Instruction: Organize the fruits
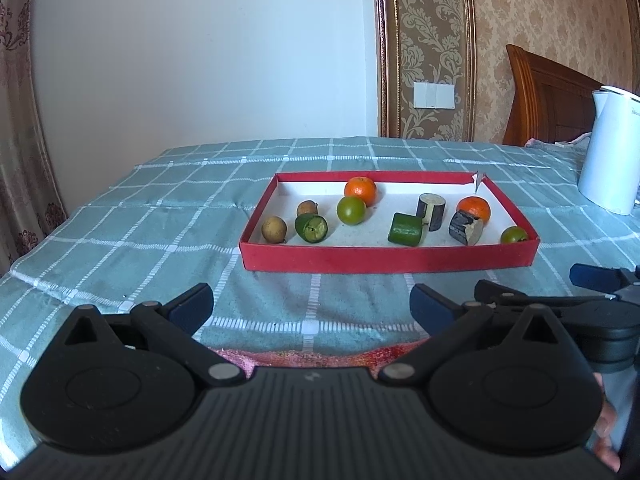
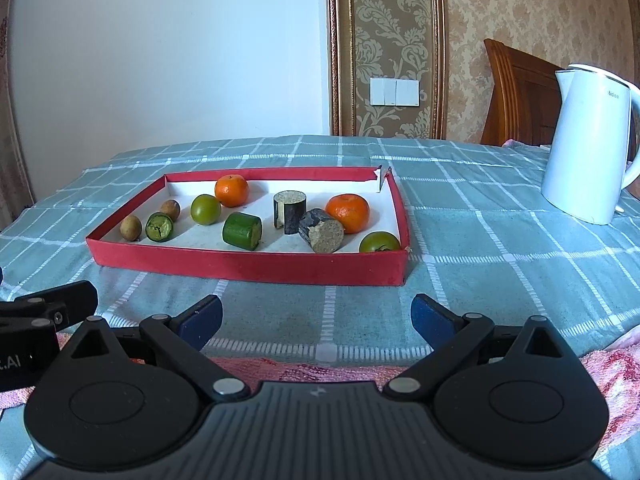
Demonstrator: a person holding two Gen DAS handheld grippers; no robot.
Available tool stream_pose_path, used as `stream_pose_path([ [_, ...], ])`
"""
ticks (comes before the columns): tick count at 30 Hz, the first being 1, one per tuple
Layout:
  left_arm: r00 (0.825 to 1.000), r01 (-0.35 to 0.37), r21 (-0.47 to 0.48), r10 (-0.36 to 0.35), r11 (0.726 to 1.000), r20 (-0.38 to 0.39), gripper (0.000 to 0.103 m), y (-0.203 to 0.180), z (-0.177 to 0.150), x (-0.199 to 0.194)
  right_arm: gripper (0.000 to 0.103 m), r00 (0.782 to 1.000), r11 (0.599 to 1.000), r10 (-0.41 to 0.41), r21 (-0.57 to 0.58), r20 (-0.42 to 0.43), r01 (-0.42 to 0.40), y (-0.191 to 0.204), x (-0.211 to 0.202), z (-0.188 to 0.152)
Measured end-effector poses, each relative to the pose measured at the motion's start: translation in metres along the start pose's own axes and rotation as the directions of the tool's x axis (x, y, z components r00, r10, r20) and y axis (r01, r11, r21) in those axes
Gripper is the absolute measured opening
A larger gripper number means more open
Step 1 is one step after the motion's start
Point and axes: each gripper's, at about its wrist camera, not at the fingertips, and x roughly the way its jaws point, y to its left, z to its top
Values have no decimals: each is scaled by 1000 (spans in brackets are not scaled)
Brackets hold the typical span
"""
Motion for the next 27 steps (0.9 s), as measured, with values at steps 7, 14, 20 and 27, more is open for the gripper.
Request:
stream_pose_path([
  [7,1000,-6,2,6,1000,1,103,0,0,0,101,1000,1000,2,-2,-6,-2,2,2,-1],
  [14,1000,1,9,-2,1000,9,103,-3,1,-4,101,1000,1000,2,-2,-6,-2,2,3,-1],
  [20,1000,23,12,-23,1000,21,103,-5,0,-8,101,1000,1000,4,-2,-11,-4,3,5,-2],
  [27,999,30,15,-31,999,28,103,-6,1,-10,101,1000,1000,0,0,-10,0,3,5,-2],
])
